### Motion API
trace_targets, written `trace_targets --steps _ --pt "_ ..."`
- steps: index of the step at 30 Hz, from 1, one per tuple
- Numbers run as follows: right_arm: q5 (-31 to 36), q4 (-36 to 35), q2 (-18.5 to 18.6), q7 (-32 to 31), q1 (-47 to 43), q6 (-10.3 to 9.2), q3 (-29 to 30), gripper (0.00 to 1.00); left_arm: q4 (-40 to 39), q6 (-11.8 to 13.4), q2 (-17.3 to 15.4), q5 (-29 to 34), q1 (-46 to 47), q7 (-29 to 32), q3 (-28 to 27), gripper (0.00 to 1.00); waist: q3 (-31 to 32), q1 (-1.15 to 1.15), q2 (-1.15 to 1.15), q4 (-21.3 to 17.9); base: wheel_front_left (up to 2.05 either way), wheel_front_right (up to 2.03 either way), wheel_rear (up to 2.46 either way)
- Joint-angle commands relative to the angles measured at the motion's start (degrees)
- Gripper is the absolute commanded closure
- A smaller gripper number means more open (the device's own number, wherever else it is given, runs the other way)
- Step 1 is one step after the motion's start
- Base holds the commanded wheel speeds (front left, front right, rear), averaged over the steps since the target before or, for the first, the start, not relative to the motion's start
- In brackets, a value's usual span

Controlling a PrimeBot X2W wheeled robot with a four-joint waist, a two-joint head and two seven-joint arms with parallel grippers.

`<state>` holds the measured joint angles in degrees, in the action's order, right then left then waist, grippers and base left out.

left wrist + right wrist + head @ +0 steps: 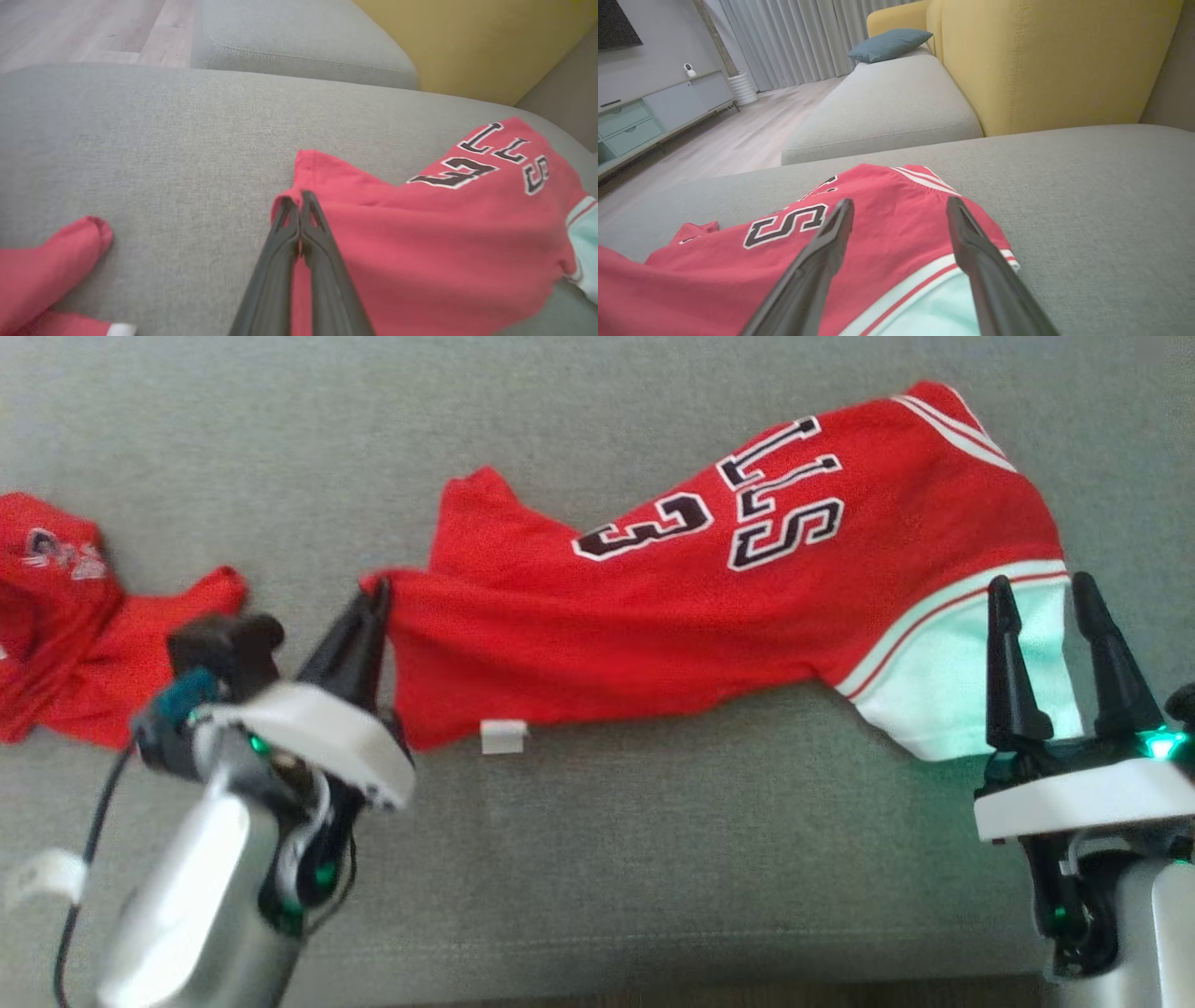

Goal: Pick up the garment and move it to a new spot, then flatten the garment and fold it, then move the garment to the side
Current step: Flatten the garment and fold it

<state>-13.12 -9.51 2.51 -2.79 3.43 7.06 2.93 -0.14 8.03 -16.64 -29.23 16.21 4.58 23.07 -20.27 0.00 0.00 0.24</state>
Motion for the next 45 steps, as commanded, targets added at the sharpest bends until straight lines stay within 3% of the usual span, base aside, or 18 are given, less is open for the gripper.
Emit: trace_targets --steps 1,8,9,10,14,22,33,45 --pt "-0.61 -2.18 0.37 0.04 1.69 0.43 -1.28 0.00 -0.55 -0.25 -0.67 -0.12 2.80 -0.86 -2.68 1.00 -1.53 0.00 0.00 -1.36 0.00 0.00 0.00" --pt "-0.69 -1.84 0.37 0.63 2.69 0.43 -1.68 0.00 14.09 -3.79 1.42 -1.80 9.87 -5.11 -3.33 0.99 -3.50 0.00 0.00 -3.10 0.00 0.00 0.00" --pt "-0.59 -1.83 0.37 0.69 2.72 0.43 -1.78 0.00 15.47 -4.06 1.72 -1.79 10.34 -5.83 -3.27 0.44 -3.53 0.00 0.00 -3.18 0.00 0.00 0.00" --pt "-0.38 -1.86 0.37 0.72 2.74 0.43 -1.87 0.00 16.52 -4.17 2.01 -1.62 10.68 -6.66 -3.15 0.00 -3.51 0.00 0.00 -3.20 0.00 0.00 0.00" --pt "0.50 -1.89 0.37 0.63 2.76 0.43 -2.15 0.00 18.51 -3.42 2.82 -0.09 10.62 -11.23 -2.92 0.00 -2.67 0.00 0.00 -2.60 0.00 0.00 0.00" --pt "3.25 -1.74 0.43 -0.22 2.35 0.43 -3.72 0.00 12.98 2.12 2.15 5.57 6.20 -18.88 -4.55 0.00 1.04 0.00 0.00 -0.74 0.00 0.00 0.00" --pt "4.73 -1.68 0.91 -1.45 -0.44 0.43 -4.19 0.00 -0.30 6.32 0.14 10.48 -4.13 -19.31 -4.65 0.00 6.58 0.00 0.00 0.04 0.00 0.00 0.00" --pt "4.29 -3.09 0.57 -2.20 -2.78 0.43 -3.35 0.00 -3.04 6.86 -0.88 10.15 -7.27 -16.61 -3.56 0.00 7.59 0.00 0.00 -0.10 0.00 0.00 0.00"
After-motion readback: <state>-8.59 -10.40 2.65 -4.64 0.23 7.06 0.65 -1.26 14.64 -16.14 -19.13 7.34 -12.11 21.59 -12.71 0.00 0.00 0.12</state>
